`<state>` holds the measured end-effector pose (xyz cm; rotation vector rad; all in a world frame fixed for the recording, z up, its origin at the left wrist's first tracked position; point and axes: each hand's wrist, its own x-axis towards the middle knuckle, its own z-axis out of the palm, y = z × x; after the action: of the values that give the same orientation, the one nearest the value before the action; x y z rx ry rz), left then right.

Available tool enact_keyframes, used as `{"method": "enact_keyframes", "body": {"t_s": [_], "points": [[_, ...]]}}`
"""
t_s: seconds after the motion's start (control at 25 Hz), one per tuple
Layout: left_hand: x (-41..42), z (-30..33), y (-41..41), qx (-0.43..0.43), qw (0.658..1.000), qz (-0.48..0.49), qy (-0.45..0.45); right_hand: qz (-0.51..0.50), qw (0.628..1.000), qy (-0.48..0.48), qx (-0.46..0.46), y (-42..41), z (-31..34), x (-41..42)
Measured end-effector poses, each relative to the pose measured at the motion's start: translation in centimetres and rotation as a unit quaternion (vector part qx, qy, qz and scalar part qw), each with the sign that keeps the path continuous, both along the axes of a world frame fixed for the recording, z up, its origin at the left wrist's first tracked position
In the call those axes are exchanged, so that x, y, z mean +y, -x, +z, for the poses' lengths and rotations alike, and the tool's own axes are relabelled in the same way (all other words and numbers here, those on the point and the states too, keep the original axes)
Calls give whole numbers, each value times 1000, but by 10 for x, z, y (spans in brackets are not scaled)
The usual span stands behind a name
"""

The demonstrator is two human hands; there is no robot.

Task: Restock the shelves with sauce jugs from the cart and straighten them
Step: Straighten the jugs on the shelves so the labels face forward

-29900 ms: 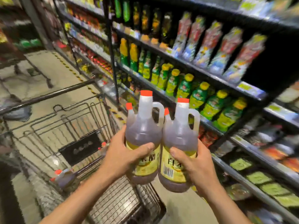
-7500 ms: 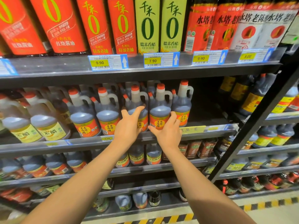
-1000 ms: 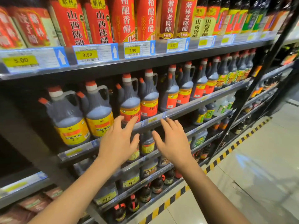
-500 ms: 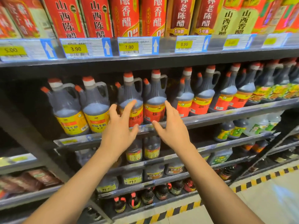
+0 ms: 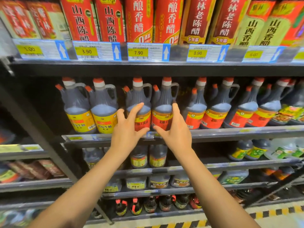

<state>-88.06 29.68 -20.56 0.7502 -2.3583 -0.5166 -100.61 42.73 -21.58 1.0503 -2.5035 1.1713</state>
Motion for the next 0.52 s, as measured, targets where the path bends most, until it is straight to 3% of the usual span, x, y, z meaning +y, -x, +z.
{"method": "enact_keyframes", "body": {"t_s": [0.52], "points": [[-15,-11,-4,56,996,-66,-13,-35,997,68,-26,-8,-9,-7]]}}
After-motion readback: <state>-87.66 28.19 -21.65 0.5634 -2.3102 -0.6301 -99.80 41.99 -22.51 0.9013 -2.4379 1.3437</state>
